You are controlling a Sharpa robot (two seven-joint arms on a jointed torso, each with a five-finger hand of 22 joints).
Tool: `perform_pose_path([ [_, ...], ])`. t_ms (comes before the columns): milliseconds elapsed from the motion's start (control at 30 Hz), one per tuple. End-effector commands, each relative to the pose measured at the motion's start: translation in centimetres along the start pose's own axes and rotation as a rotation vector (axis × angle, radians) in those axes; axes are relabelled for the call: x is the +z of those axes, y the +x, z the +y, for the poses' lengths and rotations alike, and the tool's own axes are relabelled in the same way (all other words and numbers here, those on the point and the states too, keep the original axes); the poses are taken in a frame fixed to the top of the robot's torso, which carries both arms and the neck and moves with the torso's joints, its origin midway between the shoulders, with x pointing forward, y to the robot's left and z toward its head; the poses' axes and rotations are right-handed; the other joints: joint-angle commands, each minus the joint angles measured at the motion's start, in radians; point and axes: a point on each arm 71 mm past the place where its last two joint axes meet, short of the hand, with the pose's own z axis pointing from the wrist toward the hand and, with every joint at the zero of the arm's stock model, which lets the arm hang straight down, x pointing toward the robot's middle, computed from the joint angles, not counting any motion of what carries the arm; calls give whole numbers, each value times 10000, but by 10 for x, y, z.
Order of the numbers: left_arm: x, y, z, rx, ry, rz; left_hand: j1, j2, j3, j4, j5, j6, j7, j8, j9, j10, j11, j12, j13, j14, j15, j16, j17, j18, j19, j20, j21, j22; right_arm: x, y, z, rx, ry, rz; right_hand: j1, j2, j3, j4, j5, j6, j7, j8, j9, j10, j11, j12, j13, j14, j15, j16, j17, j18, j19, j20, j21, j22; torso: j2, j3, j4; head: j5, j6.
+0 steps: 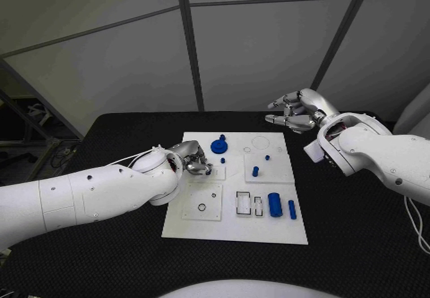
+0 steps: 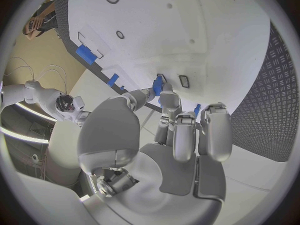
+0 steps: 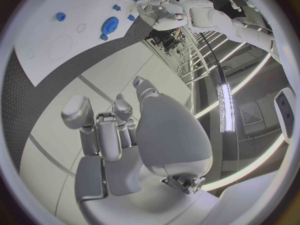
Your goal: Assemble the parts on the task board
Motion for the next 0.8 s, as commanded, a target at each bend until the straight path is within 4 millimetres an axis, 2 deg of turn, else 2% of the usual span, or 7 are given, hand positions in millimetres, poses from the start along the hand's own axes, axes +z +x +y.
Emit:
perform_pose_path([
  [33,-1,5,1,220,-109,368,72,-31,1490,-1523,58,48,13,45,3,335,-257,-1,20,1059,-70,24,2630,-183,92,6,-18,1024,0,0,2,-32,-118,36,-100,32,-10,50,40,73,9,40,-15,34,-38,-10,-2,651,-67,-61,1114,198,-47,-45,-35,-9,1,-5,3,4,0],
  [800,-3,3,5,281,-204,251,107,-30,1460,-1522,62,64,3,59,-1,383,-268,75,101,1059,-74,24,2630,-202,132,4,40,1091,1,-1,1,-56,-108,17,-119,45,-15,73,56,76,7,50,-16,33,-40,-10,-6,648,-69,-70,1100,200,-54,-47,-47,-24,5,-3,-5,47,25],
])
